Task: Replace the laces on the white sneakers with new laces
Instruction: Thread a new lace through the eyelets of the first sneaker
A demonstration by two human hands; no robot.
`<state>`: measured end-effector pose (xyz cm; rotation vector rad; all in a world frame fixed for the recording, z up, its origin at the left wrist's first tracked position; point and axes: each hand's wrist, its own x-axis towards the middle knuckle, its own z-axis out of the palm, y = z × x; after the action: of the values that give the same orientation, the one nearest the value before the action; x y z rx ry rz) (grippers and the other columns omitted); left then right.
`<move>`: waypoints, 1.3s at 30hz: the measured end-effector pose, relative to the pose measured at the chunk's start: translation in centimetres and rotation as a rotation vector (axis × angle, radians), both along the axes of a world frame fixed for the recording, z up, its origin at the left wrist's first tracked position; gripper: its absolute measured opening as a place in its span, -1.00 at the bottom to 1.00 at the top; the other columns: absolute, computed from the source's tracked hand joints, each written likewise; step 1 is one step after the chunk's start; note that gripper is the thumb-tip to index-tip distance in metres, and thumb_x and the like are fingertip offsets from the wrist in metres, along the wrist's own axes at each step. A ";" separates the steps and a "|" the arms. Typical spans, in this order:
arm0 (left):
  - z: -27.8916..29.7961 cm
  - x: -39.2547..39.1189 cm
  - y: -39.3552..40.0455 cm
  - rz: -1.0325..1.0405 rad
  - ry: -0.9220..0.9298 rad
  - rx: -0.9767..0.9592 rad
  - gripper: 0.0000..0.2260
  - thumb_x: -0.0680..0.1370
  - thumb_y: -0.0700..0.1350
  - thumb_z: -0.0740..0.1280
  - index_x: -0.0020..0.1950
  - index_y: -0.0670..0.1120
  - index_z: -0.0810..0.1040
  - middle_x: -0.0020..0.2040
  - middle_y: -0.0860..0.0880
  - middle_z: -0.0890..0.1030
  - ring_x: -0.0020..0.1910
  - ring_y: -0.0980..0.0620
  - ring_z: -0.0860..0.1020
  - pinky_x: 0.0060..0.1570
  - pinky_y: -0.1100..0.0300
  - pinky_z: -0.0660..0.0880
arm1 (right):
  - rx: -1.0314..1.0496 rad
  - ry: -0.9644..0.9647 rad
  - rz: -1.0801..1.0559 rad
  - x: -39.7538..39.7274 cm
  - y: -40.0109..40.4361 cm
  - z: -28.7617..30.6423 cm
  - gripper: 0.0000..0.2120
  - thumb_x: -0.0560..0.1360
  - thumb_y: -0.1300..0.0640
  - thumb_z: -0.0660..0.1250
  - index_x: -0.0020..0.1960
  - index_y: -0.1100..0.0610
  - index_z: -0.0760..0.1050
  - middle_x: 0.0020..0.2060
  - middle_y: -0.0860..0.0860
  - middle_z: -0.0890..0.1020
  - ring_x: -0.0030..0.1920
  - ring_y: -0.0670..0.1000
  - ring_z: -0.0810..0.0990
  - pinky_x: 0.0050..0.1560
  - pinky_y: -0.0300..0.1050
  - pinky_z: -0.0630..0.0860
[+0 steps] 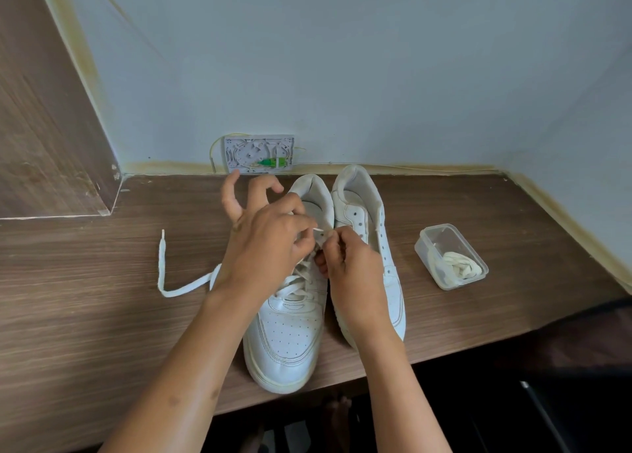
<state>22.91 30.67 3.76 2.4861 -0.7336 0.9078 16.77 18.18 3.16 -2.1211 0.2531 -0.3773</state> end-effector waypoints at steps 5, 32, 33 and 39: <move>0.7 0.7 0.1 -0.007 -0.018 0.051 -0.91 0.29 -0.06 0.58 -0.34 0.06 0.70 -0.16 0.17 0.57 0.17 -0.08 0.35 0.41 -0.15 -0.16 | -0.007 -0.012 0.007 0.0 -0.1 0.1 -0.76 0.64 0.10 0.19 -0.14 0.19 0.48 -0.33 0.04 0.61 -0.28 0.06 0.56 -0.19 0.06 0.49; -1.4 2.4 5.2 -0.183 0.261 -0.202 -0.73 0.55 0.21 0.19 0.14 0.31 0.62 0.18 0.35 0.52 0.21 0.04 0.34 0.17 0.22 -0.01 | -0.041 -0.167 -0.302 -0.6 -3.9 1.5 -0.82 0.55 0.14 0.31 -0.24 0.09 0.51 -0.42 0.04 0.57 -0.43 0.06 0.50 -0.40 0.03 0.49; -1.4 2.4 4.9 -0.192 0.258 -0.188 -0.73 0.55 0.20 0.18 0.15 0.31 0.61 0.19 0.36 0.51 0.20 0.03 0.35 0.16 0.20 0.00 | -0.082 -0.171 -0.297 -0.7 -3.8 1.3 -0.86 0.56 0.08 0.32 -0.17 0.04 0.52 -0.34 -0.01 0.58 -0.38 -0.03 0.53 -0.34 0.05 0.55; -1.8 2.4 4.4 -0.208 0.245 -0.151 -0.73 0.53 0.23 0.19 0.13 0.31 0.61 0.12 0.38 0.54 0.17 0.06 0.39 0.19 0.17 0.01 | -0.423 -0.150 -0.087 -0.3 -2.1 0.3 -0.80 0.53 -0.18 0.33 0.10 -0.16 0.56 0.11 -0.12 0.39 0.06 -0.01 0.35 0.10 -0.10 0.29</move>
<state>25.34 35.08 1.93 2.2837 -0.7903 0.5515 16.51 16.09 3.47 -2.4839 0.1904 -0.6882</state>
